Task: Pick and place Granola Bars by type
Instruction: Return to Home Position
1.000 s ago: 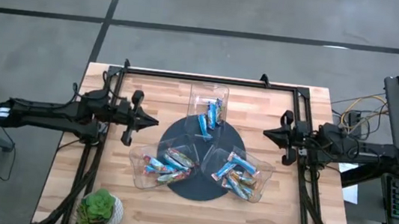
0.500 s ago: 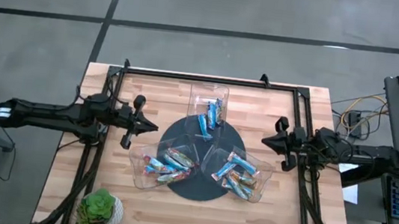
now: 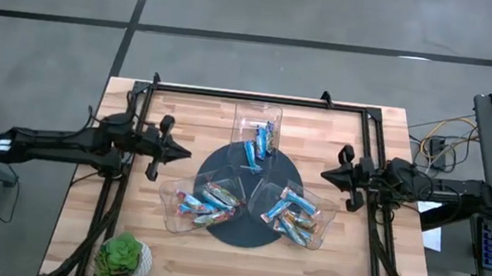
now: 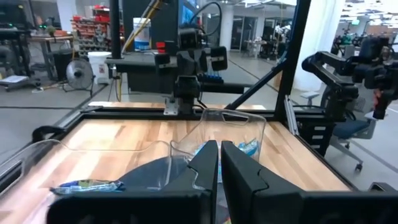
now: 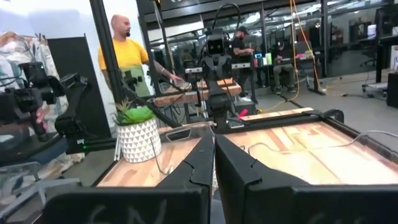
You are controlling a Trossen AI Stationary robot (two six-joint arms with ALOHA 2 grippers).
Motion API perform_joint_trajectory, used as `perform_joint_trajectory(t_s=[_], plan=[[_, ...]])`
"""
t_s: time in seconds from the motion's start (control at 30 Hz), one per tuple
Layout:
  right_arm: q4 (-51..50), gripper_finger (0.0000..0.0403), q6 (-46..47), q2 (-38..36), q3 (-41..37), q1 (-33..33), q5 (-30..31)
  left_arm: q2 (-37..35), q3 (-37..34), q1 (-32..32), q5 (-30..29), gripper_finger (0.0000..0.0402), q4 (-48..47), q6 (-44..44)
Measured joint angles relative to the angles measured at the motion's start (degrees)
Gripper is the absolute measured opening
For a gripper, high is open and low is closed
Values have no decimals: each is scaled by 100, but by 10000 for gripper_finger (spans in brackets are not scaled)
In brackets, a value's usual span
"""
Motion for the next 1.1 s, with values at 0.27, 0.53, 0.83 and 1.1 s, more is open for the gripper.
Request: perform_joint_trajectory(t_s=[0.27, 0.53, 0.83, 1.1], plan=[[-89, 8, -57, -210, -229, -2, 15, -423, -270, 89, -1, 4, -80, -27], [2, 8, -43, -700, -447, -2, 18, -791, -572, 89, 2, 4, -20, -120], [-315, 8, -165, -1028, -452, -2, 33, -1151, -897, 89, 2, 4, 45, -294], [-412, 8, -170, -1087, -492, -2, 8, -1268, -1154, 89, 7, 4, 259, -327]])
